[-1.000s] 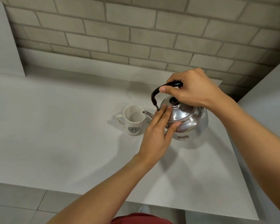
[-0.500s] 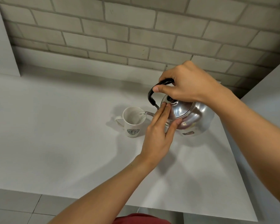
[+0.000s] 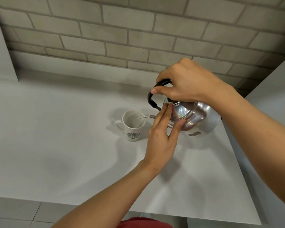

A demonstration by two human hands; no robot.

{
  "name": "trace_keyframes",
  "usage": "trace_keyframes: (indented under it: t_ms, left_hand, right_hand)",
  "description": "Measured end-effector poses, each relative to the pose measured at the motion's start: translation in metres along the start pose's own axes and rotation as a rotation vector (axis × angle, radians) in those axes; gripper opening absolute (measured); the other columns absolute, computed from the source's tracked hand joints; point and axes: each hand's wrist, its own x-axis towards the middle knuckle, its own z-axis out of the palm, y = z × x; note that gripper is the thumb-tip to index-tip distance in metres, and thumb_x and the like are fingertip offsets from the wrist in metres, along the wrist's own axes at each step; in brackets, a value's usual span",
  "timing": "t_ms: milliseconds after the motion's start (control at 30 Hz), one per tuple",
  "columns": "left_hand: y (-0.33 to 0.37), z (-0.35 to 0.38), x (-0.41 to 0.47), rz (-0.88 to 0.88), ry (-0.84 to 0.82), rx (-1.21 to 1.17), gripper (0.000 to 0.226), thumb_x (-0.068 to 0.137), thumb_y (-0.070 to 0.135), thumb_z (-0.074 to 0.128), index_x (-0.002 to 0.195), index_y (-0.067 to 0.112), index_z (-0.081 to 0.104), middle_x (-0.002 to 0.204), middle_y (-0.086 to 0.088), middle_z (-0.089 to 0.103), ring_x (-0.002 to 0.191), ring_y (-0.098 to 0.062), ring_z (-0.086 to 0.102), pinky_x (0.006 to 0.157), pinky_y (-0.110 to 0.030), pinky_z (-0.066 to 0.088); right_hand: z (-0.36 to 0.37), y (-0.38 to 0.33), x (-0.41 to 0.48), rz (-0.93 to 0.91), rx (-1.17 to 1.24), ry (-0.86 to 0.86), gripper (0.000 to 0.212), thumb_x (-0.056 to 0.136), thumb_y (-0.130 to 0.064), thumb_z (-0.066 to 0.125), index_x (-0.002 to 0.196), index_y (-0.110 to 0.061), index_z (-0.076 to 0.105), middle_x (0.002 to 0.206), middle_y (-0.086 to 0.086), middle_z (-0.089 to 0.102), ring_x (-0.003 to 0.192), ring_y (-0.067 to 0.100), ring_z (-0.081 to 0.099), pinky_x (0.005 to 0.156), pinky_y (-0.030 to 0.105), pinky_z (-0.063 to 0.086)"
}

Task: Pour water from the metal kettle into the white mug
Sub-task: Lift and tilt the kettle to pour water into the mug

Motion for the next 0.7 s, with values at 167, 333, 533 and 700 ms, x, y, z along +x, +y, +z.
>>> trace_keyframes:
  t_ms: [167, 333, 533, 700]
  left_hand:
    - [0.006, 0.004, 0.000, 0.002, 0.034, -0.026, 0.057, 0.102, 0.034, 0.064, 0.154, 0.023, 0.044, 0.162, 0.002, 0.043, 0.149, -0.006, 0.038, 0.113, -0.047, 0.047]
    - [0.006, 0.007, 0.000, -0.012, 0.049, -0.057, 0.057, 0.102, 0.035, 0.064, 0.154, 0.025, 0.044, 0.162, 0.003, 0.043, 0.149, -0.004, 0.037, 0.113, -0.047, 0.047]
    - [0.007, 0.011, 0.001, -0.007, 0.073, -0.062, 0.056, 0.102, 0.035, 0.065, 0.153, 0.025, 0.044, 0.161, 0.003, 0.045, 0.148, -0.002, 0.037, 0.112, -0.046, 0.048]
    - [0.007, 0.012, 0.004, -0.009, 0.081, -0.068, 0.055, 0.102, 0.036, 0.064, 0.152, 0.026, 0.044, 0.160, 0.004, 0.045, 0.148, 0.002, 0.036, 0.113, -0.044, 0.048]
  right_hand:
    - [-0.007, -0.002, 0.001, 0.000, -0.025, -0.016, 0.044, 0.094, -0.063, 0.060, 0.109, -0.026, 0.079, 0.090, 0.004, 0.078, 0.079, 0.030, 0.066, 0.072, 0.043, 0.056]
    - [-0.010, -0.005, 0.002, 0.006, -0.032, -0.030, 0.043, 0.093, -0.063, 0.061, 0.106, -0.027, 0.080, 0.084, 0.004, 0.076, 0.076, 0.030, 0.065, 0.070, 0.044, 0.056]
    - [-0.013, -0.007, 0.005, 0.000, -0.052, -0.061, 0.042, 0.094, -0.063, 0.061, 0.105, -0.026, 0.080, 0.079, 0.005, 0.075, 0.074, 0.029, 0.065, 0.069, 0.045, 0.057]
    - [-0.016, -0.008, 0.008, 0.002, -0.058, -0.064, 0.042, 0.093, -0.062, 0.062, 0.105, -0.026, 0.080, 0.081, 0.008, 0.075, 0.079, 0.032, 0.066, 0.070, 0.045, 0.057]
